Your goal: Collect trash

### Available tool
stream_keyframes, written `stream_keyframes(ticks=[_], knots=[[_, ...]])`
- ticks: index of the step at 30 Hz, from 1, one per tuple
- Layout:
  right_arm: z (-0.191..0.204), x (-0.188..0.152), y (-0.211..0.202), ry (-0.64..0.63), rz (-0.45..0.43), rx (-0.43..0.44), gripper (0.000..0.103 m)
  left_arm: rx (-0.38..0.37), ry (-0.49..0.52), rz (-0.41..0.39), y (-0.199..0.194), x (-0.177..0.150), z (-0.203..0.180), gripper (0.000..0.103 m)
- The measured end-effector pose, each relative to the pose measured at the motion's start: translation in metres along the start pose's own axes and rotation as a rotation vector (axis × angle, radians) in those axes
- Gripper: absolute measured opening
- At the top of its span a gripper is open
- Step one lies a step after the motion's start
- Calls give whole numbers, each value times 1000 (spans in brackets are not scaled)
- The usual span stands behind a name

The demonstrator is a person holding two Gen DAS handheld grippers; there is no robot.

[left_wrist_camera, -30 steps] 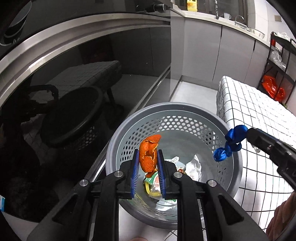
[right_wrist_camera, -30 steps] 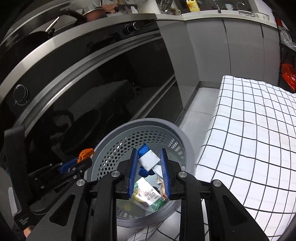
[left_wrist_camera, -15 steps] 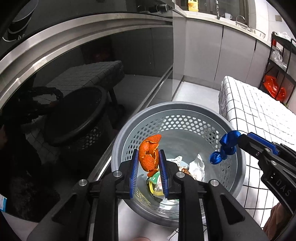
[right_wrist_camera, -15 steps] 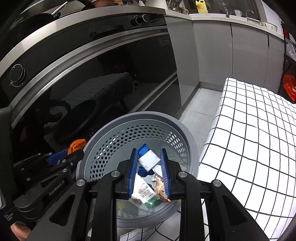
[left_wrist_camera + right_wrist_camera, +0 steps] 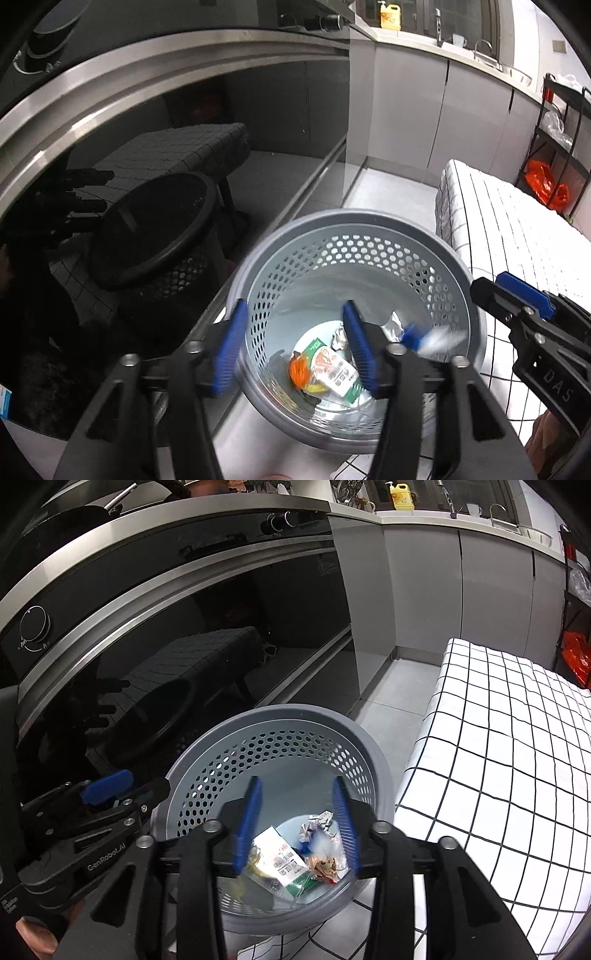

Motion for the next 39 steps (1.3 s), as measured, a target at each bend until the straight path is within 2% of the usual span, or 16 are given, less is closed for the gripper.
stream_keyframes(ticks=[19,29,39], knots=[[-13,-7,-7,8,-9,-40,44,-13,3,-41,-10,6,-3,60],[-18,-10,-12,17,-16,-53,46,-13,3,-65,-16,8,-6,70],[-18,-11,-15,19,-20,-56,47,15,15,-105,-22,14,-4,89]])
Point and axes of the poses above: each gripper's, at about its wrist camera, not at the fingertips, and y roughly the way its jaws point, z to its left, x to its top, the point moved 10 cm from there along y, roughly the way its jaws point, and after that the axes turned 15 degrees about -x, right-handed, at the moved point
